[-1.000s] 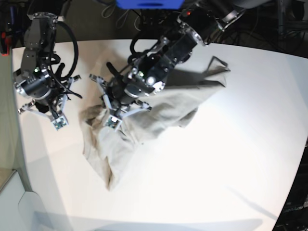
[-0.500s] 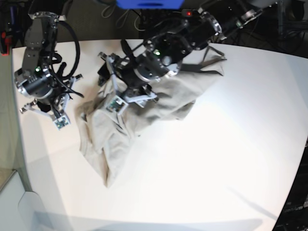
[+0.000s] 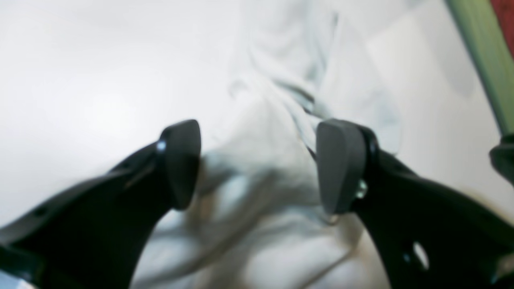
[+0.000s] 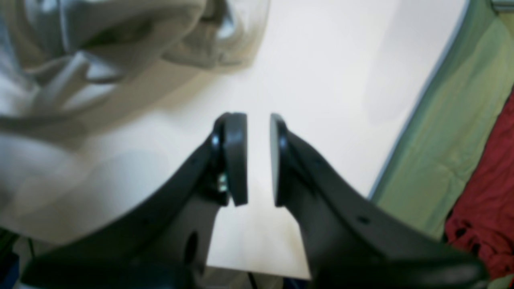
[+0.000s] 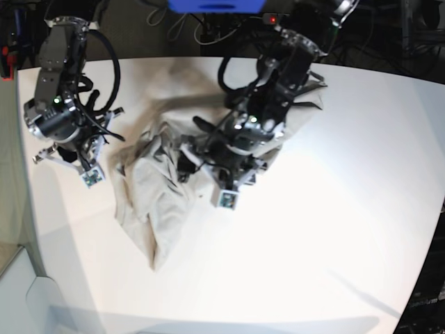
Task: Layout the t-shirt on the table in an organized manner, then fold the t-shirt properly
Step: 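Reach the left gripper into the shirt middle and grasp a fold, then pull the grasped fold outward with the left gripper to spread the shirt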
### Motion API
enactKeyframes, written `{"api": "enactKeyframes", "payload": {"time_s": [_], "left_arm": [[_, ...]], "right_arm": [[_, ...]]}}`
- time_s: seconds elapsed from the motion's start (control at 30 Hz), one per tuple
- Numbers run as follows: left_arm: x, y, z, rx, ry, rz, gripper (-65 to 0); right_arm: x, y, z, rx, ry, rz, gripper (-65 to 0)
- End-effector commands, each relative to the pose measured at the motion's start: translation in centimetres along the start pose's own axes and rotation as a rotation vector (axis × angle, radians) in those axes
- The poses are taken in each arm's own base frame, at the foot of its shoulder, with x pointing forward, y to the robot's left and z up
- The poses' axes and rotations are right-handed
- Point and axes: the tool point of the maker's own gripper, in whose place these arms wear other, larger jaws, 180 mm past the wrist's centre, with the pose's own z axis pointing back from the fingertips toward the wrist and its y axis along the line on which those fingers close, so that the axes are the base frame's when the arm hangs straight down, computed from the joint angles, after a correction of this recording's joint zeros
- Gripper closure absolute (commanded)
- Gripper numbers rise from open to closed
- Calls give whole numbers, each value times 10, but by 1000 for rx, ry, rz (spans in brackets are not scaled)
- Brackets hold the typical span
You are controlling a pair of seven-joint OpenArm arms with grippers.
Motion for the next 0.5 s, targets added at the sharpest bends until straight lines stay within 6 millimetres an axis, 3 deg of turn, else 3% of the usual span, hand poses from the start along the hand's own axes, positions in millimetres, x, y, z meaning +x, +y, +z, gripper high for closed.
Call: {"api": "enactKeyframes", "payload": {"time_s": [0.0, 0.2, 0.47], "left_arm": [[24, -7, -5, -7, -67, 6, -437], [20, -13, -34, 0, -21, 22, -437], [39, -9, -30, 4, -66, 44, -437]], "right_arm": [[11, 2, 3, 4, -35, 35, -118], [15, 9, 3, 20, -43, 57, -118], [16, 8, 3, 16, -47, 57, -118]]}}
